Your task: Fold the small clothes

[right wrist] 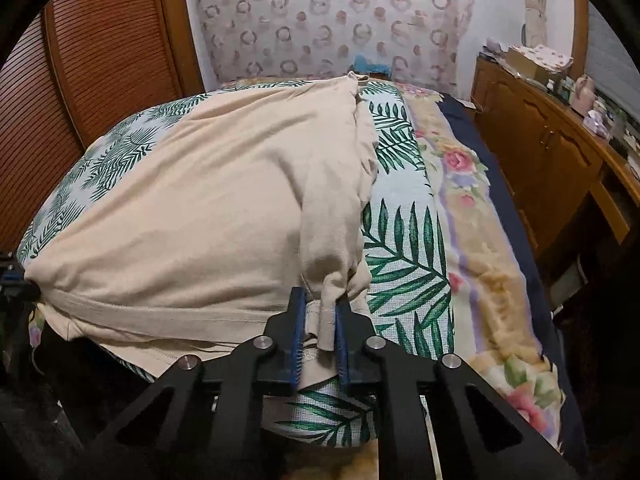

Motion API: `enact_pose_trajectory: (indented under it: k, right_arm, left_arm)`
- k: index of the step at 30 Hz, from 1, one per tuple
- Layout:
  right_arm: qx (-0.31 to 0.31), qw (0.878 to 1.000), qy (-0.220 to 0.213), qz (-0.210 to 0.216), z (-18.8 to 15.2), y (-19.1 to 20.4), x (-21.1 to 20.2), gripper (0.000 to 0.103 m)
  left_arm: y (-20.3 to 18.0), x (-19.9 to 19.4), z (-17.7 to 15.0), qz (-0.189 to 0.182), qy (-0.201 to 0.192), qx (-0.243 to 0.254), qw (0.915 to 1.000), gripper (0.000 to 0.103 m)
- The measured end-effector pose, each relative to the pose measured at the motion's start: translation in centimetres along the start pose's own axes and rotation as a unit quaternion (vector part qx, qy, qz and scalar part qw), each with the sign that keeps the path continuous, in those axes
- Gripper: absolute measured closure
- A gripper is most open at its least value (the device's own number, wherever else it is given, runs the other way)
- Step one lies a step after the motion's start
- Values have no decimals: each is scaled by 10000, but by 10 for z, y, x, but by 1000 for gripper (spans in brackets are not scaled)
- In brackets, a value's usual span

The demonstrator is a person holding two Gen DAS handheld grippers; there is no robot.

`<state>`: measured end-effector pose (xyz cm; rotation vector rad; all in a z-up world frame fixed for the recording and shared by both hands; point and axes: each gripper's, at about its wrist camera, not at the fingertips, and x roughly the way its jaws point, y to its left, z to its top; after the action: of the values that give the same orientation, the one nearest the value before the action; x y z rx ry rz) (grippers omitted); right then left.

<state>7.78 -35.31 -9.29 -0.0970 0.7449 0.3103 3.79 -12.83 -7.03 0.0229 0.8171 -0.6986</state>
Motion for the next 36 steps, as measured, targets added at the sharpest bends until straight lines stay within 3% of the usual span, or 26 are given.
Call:
enact_pose_trajectory:
  k: [3,6,9,11,14,22,28,31,36]
  right_arm:
    - [163,9997,-134,136,-1,-5,-9,93]
    - [304,9978,-544,243,-3,-9,-38,93]
    - [486,9935,-970,357,-4,-14,-72,94]
    - [487,9926,-1035,402,-5,-13,-82,94]
    - [338,9918,-1169,402,-4,-5,-98,94]
    - [160,9883,-1426,518,-2,0,-116,94]
    - [-20,9874,-1534,376,44,-6,-84,94]
    - [-64,9879,-1519,307,77,-12,-54,94]
    - [-110,9914,-1279,236,125,-18,9,94]
  left_arm:
    - [0,-10,3,-51,-198,-7,9998,98]
    - [-4,-33,9,-81,-592,96,9982,98]
    - [1,-38,12,43,-567,72,9984,98]
    - [2,-54,16,-154,-739,-104,9971,98]
    - [-3,-75,24,-135,-1007,7,9948,98]
    - [6,-80,42,24,-1069,66,9942,98]
    - [57,-51,103,390,-1158,-62,9925,98]
    - [96,-24,139,558,-1138,-272,9916,98]
    - [141,20,174,847,-953,-455,9908,98]
